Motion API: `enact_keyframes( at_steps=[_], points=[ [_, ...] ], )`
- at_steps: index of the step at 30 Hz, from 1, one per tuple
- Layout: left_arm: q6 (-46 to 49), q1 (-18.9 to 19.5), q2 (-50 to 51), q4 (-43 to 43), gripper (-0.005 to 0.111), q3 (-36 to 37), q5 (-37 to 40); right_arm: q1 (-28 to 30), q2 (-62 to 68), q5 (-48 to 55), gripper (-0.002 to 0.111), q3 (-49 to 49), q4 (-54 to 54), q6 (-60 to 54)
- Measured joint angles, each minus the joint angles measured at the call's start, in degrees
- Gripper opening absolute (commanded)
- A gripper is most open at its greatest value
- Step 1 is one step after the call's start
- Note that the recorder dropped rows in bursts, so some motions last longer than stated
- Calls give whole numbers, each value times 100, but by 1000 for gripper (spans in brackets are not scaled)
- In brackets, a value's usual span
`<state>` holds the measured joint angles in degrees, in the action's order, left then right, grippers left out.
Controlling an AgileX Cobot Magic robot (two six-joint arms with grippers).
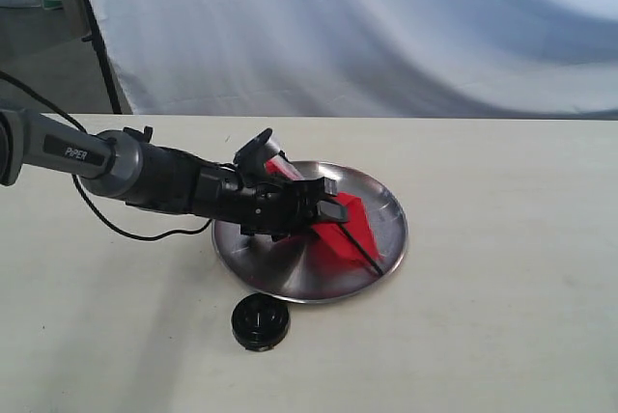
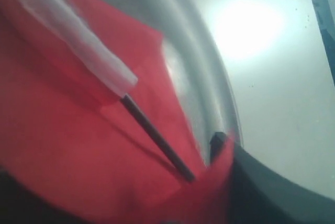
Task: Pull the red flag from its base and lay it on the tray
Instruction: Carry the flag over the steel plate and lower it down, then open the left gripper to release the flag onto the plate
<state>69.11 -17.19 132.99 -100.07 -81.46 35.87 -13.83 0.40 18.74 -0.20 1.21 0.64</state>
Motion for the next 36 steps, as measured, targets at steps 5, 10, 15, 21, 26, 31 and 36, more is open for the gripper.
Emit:
enact_keyframes(
  at_steps=[5, 10, 15, 21, 26, 31, 36],
  points=[
    [-5, 0, 0, -51, 58, -7, 73, 0, 0, 0, -1, 0, 0, 0],
    [-5, 0, 0, -75, 58, -7, 104, 0, 0, 0, -1, 0, 0, 0],
    [-311, 0, -98, 55, 58, -7, 41, 0, 0, 0, -1, 0, 0, 0],
    [-1196, 0, -584, 1130, 58, -7, 6, 0, 0, 0, -1, 0, 0, 0],
    [-2157, 0, -1114, 2537, 58, -7, 18, 0, 0, 0, -1, 0, 0, 0],
    [-3028, 0, -1584, 3720, 47, -7, 70, 0, 0, 0, -1, 0, 0, 0],
    [-3298, 0, -2190, 4179, 9, 100, 227, 0, 0, 0, -1, 0, 0, 0]
  ],
)
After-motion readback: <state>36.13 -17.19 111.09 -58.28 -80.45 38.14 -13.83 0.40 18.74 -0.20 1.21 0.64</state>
